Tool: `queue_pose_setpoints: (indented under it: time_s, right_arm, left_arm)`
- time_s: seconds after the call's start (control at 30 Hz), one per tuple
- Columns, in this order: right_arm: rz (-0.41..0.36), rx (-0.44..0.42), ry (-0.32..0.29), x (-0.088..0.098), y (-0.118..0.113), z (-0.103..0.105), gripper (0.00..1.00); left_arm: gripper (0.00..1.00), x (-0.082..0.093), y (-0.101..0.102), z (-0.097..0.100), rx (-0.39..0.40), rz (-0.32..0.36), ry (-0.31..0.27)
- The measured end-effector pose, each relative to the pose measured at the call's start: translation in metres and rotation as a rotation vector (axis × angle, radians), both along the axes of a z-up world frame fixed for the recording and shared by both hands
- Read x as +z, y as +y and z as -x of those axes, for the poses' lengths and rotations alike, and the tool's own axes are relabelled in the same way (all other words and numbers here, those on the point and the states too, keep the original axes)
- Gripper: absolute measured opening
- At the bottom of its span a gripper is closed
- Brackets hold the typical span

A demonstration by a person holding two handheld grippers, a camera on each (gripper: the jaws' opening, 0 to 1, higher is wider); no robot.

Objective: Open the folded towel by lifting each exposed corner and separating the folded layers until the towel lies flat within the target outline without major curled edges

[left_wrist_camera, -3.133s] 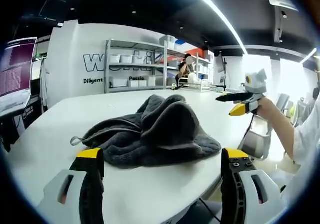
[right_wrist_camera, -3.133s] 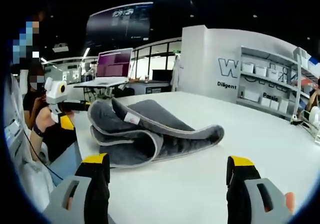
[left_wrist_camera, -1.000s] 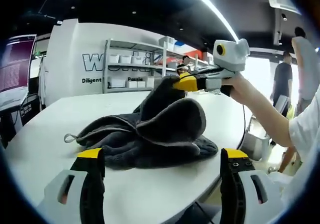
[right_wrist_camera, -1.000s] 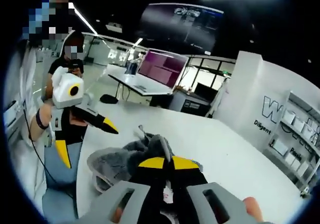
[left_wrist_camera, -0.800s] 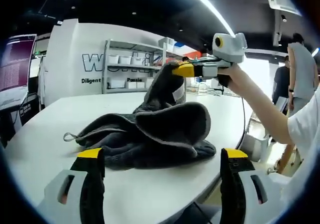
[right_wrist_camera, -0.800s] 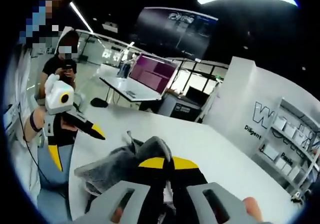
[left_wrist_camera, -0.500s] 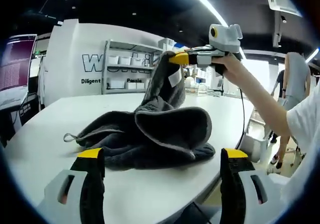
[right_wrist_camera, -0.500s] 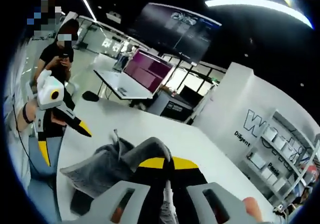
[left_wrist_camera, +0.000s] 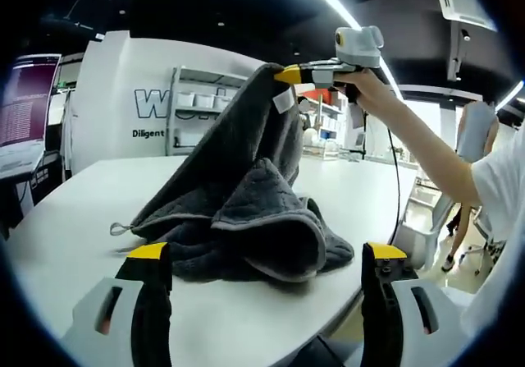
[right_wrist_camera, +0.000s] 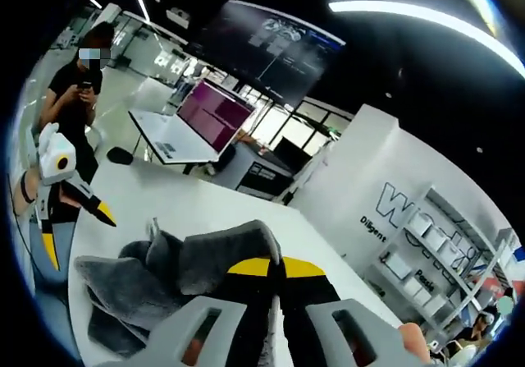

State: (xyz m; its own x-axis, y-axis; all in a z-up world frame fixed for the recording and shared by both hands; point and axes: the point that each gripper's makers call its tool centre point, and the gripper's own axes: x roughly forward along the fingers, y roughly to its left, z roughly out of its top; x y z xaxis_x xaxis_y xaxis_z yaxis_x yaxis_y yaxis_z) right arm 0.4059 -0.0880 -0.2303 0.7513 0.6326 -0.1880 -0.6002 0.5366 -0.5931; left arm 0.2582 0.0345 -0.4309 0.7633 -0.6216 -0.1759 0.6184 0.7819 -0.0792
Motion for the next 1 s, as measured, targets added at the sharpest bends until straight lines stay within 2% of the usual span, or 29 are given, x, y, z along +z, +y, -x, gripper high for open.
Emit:
queue_pose_setpoints:
  time_s: [0.27,0.4,0.53,0.63,0.77,1.0]
  right_arm:
    - [0.053,-0.070,-0.023,0.017,-0.011,-0.020,0.00]
    - [0.072,-0.120,-0.005,0.012,-0.024,-0.033,0.00]
    - [0.080,-0.194,0.021,0.004,-0.046,-0.051,0.00]
    - [0.077,-0.293,0.052,-0.006,-0.076,-0.073,0.00]
    - [0.051,-0.364,0.105,-0.020,-0.104,-0.099,0.00]
    - [0.092,-0.542,0.176,-0.056,-0.160,-0.143,0.00]
  left_arm:
    - [0.95,0.008,0.000,-0.003,-0.022,0.011,-0.005]
    - [0.95,0.011,0.001,-0.003,-0.026,0.016,-0.014]
    - [0.95,0.010,0.003,-0.003,-0.023,0.016,-0.012]
    - [0.95,0.009,0.005,-0.004,-0.020,0.017,-0.010]
    - [0.95,0.010,0.006,-0.003,-0.018,0.026,-0.011]
    - [0.94,0.007,0.007,0.000,-0.016,0.022,-0.008]
